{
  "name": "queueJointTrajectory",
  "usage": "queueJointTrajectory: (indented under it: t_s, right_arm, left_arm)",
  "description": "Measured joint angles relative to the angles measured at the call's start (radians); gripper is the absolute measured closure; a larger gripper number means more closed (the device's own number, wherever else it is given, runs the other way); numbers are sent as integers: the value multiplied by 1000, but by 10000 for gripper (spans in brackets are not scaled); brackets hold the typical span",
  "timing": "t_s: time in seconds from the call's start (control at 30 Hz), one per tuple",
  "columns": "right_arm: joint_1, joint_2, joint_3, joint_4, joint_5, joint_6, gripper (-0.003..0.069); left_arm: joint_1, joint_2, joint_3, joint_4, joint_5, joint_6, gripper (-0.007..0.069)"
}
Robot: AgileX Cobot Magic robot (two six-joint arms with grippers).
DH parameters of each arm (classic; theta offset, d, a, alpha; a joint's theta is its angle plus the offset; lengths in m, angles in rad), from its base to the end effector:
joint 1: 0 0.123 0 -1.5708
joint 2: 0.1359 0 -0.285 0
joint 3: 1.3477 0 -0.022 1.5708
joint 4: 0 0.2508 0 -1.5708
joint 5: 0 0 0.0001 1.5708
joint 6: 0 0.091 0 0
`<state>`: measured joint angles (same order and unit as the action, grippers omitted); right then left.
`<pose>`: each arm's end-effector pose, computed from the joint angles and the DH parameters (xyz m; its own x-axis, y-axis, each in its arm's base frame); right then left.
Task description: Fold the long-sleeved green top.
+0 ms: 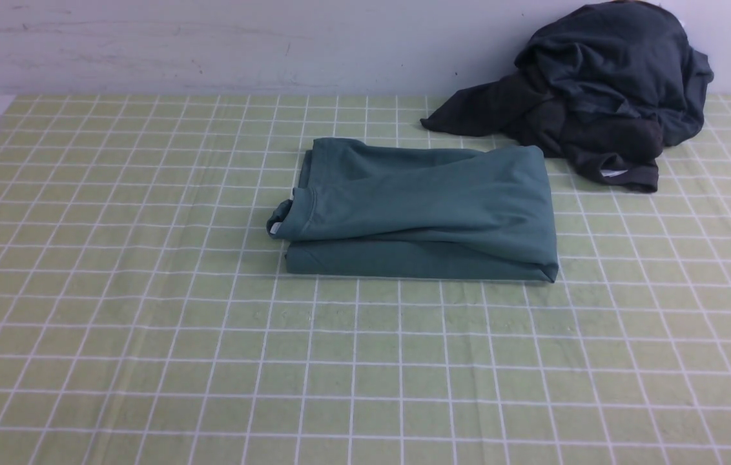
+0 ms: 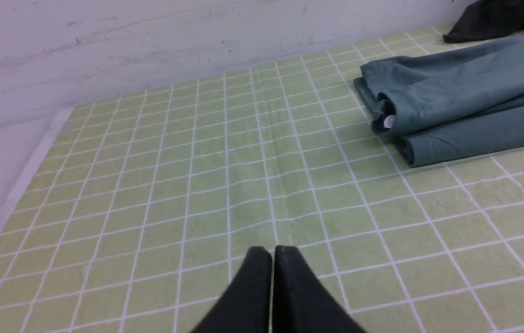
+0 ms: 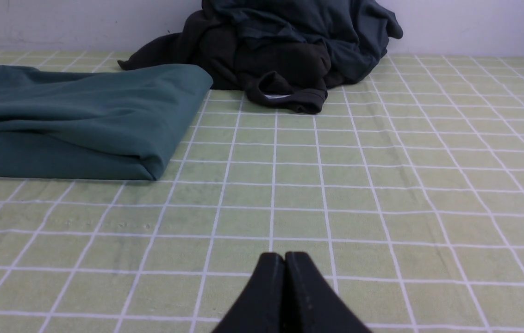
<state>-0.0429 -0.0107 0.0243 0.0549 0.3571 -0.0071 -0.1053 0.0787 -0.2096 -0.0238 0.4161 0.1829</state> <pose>0.0531 -0.0005 0.1735 -0.2776 0.0563 -0.9590 0.0368 0.9982 0.0479 0.0505 -0.0062 0.2414 -0.1746 0.1798 -0.9681 0.1444 0.9772 0.1554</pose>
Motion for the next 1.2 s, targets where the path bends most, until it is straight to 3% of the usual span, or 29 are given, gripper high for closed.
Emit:
queueJointTrajectory:
  t_s: [0.17, 0.3, 0.57, 1.2]
  right_arm:
    - [0, 0, -1, 0, 0, 0, 671]
    - [0, 0, -1, 0, 0, 0, 671]
    - [0, 0, -1, 0, 2, 0, 671]
    - [0, 0, -1, 0, 2, 0, 671]
  left_arm:
    - [-45, -3, 2, 0, 0, 0, 628]
    - [-26, -61, 60, 1, -26, -1, 628]
    - [145, -89, 229, -34, -45, -85, 628]
    - [95, -89, 230, -40, -51, -91, 628]
